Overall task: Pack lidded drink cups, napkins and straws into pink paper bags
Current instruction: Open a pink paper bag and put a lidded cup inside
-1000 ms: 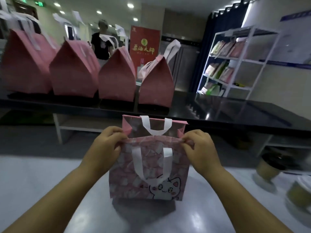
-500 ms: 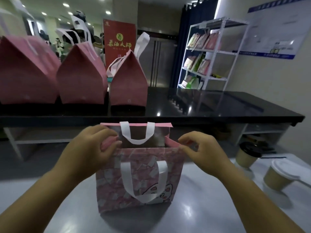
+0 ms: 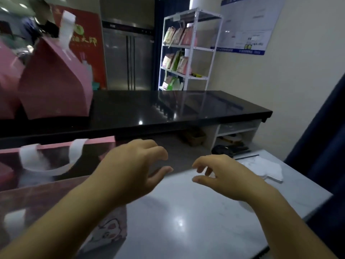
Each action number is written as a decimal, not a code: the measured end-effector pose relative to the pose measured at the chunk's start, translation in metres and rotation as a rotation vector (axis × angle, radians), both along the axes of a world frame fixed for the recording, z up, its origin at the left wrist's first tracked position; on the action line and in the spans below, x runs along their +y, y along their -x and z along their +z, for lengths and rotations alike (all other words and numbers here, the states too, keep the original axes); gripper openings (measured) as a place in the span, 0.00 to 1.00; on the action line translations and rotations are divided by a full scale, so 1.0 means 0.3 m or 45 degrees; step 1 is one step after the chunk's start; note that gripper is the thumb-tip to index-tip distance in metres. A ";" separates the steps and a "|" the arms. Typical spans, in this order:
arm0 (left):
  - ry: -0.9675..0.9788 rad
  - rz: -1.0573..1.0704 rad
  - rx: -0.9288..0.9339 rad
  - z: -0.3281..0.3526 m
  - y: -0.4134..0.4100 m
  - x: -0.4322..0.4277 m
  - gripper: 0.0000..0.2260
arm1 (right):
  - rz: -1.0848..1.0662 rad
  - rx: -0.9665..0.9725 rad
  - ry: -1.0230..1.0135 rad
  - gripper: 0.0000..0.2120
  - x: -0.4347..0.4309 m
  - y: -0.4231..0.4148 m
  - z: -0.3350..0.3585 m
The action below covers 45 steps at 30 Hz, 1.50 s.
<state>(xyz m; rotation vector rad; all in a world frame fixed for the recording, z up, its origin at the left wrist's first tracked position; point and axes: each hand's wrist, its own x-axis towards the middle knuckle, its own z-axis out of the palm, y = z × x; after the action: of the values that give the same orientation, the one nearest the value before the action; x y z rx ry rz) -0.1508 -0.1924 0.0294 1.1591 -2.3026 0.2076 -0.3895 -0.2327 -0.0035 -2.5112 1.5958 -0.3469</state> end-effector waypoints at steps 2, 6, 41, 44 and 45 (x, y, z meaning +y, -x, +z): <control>-0.056 -0.007 0.005 -0.072 0.106 -0.059 0.17 | -0.076 0.057 -0.059 0.15 -0.034 0.112 -0.028; -0.212 0.093 -0.061 -0.204 0.284 -0.174 0.16 | -0.280 0.176 -0.048 0.17 -0.122 0.330 -0.080; -0.073 0.413 0.042 -0.059 0.057 -0.066 0.16 | 0.193 -0.450 0.174 0.30 -0.258 0.143 -0.013; -0.065 0.489 0.054 -0.021 -0.107 -0.015 0.13 | 0.290 -0.598 0.211 0.32 -0.229 -0.021 0.078; -0.072 0.527 0.060 -0.012 -0.162 0.005 0.11 | 0.324 -0.643 0.219 0.33 -0.218 -0.078 0.107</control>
<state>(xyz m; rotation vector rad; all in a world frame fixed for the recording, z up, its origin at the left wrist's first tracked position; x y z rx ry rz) -0.1021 -0.1908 0.0259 1.6442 -2.0166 0.2645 -0.3663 -0.2981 0.0284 -2.4305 1.0809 -1.0214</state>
